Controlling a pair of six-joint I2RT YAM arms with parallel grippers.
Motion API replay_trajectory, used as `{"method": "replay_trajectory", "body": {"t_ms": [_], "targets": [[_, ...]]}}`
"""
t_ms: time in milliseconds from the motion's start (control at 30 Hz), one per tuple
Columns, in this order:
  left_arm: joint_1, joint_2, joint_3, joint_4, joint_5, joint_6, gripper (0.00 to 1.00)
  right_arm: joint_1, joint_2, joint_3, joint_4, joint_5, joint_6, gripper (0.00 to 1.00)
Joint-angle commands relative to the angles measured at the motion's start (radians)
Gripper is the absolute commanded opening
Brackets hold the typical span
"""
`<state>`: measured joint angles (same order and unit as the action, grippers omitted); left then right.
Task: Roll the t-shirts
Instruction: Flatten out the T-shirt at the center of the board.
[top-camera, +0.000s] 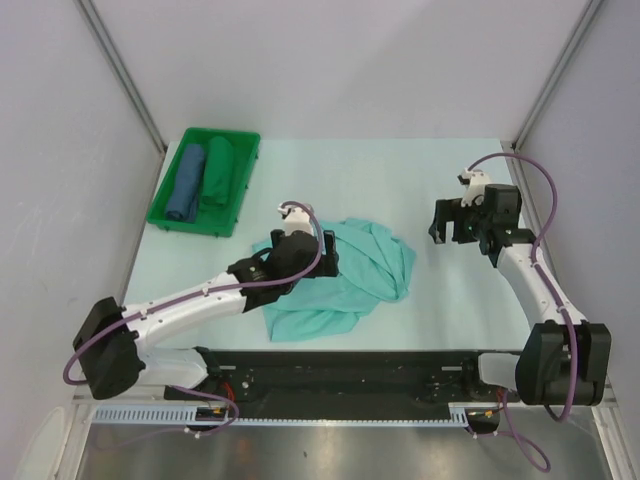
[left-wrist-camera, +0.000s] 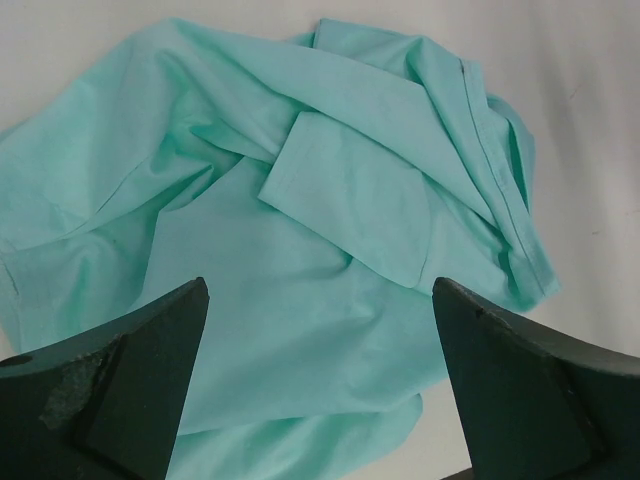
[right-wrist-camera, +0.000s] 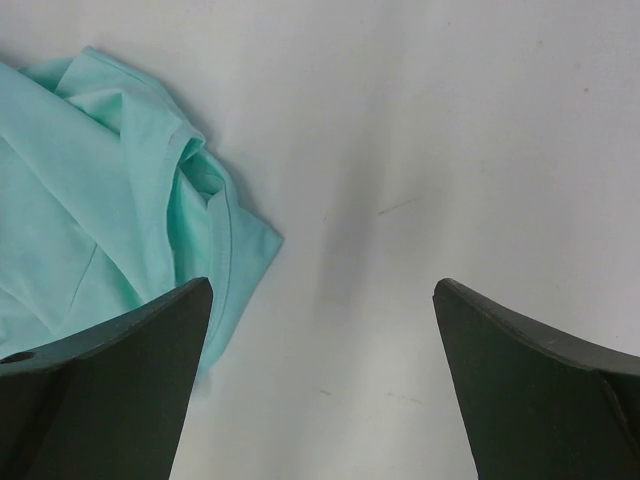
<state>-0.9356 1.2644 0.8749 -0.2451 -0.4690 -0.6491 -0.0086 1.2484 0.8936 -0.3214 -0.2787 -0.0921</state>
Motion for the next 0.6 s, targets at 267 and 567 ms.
{"method": "replay_trajectory", "body": {"t_ms": [267, 567], "targets": [[0.003, -0.174, -0.155, 0.014, -0.031, -0.136, 1.0, 0.228, -0.095, -0.051, -0.081, 0.062, -0.193, 1.0], [0.0, -0.261, -0.384, 0.036, 0.007, -0.337, 0.99, 0.637, -0.046, -0.084, -0.064, 0.193, -0.23, 0.88]]}}
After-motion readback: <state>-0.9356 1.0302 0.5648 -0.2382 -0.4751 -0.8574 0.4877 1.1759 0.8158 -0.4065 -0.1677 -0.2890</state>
